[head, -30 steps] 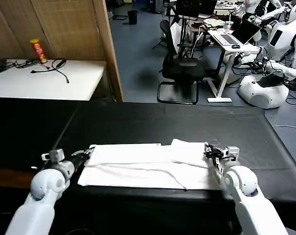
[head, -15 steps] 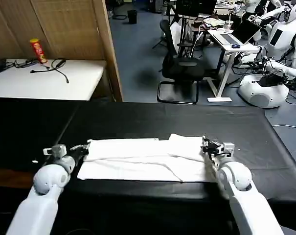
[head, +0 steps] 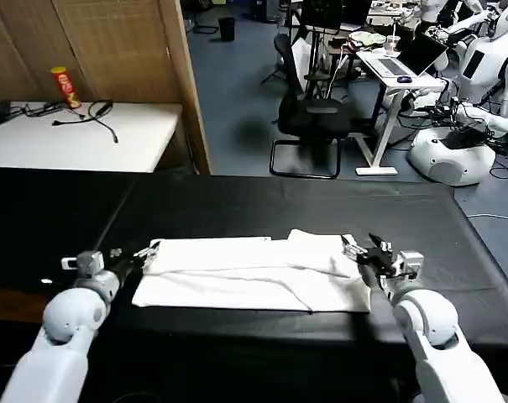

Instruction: Fold and organize the clothes.

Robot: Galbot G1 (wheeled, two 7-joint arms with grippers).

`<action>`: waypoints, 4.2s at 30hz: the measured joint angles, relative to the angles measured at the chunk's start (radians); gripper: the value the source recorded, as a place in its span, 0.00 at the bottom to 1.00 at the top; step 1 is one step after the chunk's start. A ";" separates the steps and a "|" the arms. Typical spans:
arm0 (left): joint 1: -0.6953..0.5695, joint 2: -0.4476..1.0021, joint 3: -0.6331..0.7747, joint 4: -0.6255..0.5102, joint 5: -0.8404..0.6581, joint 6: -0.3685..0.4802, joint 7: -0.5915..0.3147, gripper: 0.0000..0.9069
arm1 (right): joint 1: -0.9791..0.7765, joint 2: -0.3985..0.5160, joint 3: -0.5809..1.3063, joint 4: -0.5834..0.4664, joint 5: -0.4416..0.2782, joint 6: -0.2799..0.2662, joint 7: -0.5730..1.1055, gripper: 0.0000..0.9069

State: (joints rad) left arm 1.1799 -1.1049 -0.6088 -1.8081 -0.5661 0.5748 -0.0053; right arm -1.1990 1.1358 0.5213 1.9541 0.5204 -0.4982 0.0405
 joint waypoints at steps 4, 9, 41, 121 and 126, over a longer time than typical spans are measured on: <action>0.053 -0.032 -0.014 -0.029 0.022 -0.012 0.005 0.97 | -0.023 0.000 0.005 0.043 0.000 0.000 0.003 0.97; 0.109 -0.073 -0.023 -0.046 0.049 -0.028 0.020 0.97 | -0.040 -0.008 0.012 0.080 -0.001 0.005 0.003 0.97; 0.130 -0.059 -0.035 -0.007 0.281 -0.117 0.083 0.00 | -0.041 -0.002 0.051 0.109 -0.016 0.029 -0.016 0.97; 0.095 -0.210 0.240 -0.192 0.228 -0.177 -0.008 0.97 | 0.043 0.076 -0.283 -0.027 -0.210 0.054 -0.084 0.97; 0.133 -0.190 0.162 -0.178 0.234 -0.198 -0.005 0.97 | 0.100 0.107 -0.350 -0.094 -0.303 0.022 -0.073 0.97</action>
State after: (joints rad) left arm 1.3134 -1.2950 -0.4472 -1.9861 -0.3317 0.3771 -0.0107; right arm -1.0985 1.2424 0.1715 1.8600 0.2171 -0.4766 -0.0324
